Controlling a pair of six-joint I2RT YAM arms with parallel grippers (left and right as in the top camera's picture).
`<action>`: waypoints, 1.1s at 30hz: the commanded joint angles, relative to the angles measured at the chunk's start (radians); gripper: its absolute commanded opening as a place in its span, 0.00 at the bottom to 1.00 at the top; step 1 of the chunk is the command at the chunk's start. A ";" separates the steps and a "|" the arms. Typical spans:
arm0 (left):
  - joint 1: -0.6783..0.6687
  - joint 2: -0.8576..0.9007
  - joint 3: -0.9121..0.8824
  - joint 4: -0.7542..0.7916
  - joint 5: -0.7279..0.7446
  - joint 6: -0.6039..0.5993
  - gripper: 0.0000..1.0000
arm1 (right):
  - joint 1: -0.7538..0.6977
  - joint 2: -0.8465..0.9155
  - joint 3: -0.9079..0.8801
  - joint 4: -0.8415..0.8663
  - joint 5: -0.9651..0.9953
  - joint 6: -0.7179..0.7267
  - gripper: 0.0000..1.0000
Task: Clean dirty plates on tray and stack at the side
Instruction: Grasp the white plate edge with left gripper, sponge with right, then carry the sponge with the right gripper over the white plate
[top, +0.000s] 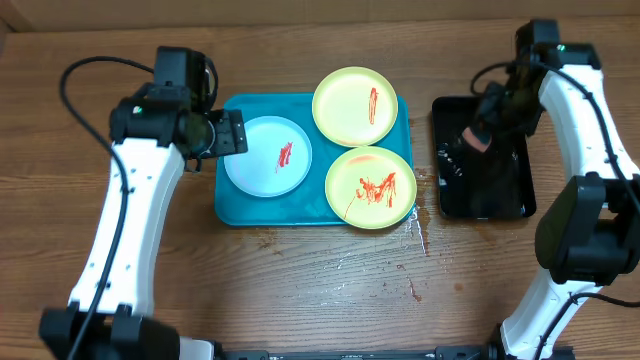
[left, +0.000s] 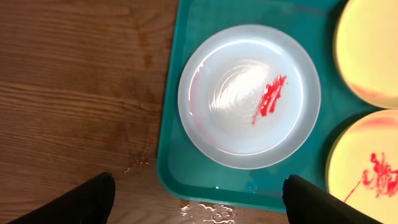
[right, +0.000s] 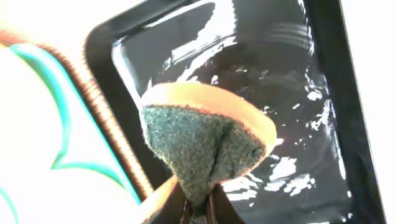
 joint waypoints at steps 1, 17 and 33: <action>0.013 0.061 0.022 -0.005 0.028 0.018 0.87 | 0.002 -0.014 0.077 -0.031 -0.121 -0.106 0.04; 0.124 0.259 0.022 0.030 0.137 0.038 0.84 | 0.321 -0.025 0.109 0.153 -0.419 -0.054 0.04; 0.138 0.435 0.022 0.119 0.254 0.108 0.45 | 0.437 -0.015 0.094 0.233 -0.363 0.010 0.04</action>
